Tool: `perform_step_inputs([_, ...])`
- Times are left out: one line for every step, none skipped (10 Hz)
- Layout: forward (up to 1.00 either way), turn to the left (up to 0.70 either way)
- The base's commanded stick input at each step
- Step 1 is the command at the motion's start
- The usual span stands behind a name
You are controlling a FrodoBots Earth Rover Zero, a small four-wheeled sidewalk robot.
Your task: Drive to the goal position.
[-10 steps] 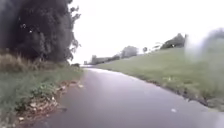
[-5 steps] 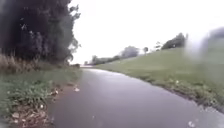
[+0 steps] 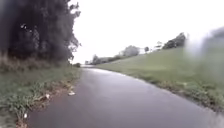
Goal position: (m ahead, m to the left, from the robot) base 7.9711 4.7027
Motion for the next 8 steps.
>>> perform_step_inputs([0.7,0.0])
perform_step_inputs([0.7,0.0])
perform_step_inputs([0.7,0.0])
perform_step_inputs([0.7,0.0])
perform_step_inputs([0.7,0.0])
perform_step_inputs([0.7,0.0])
perform_step_inputs([0.7,0.0])
perform_step_inputs([0.7,0.0])
